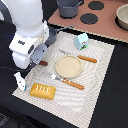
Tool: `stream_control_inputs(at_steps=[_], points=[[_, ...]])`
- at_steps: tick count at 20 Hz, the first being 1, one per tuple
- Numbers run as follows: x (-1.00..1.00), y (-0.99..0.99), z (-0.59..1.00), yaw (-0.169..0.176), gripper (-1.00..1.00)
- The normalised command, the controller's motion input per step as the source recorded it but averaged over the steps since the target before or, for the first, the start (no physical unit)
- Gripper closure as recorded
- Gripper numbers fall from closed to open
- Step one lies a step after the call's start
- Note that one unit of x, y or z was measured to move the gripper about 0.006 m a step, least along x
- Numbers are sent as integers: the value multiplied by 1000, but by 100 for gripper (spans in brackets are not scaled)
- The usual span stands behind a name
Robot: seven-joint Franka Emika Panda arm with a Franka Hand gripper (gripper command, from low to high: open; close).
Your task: Interact with the objects in diverse but meaningful ways.
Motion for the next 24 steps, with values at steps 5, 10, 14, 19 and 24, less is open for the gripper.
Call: stream_control_inputs(at_steps=[5,10,14,19,24], points=[[192,-118,910,2,-100],[391,-463,725,6,-100],[655,-597,519,25,-100],[673,-659,40,12,-100],[661,-691,182,9,-100]])
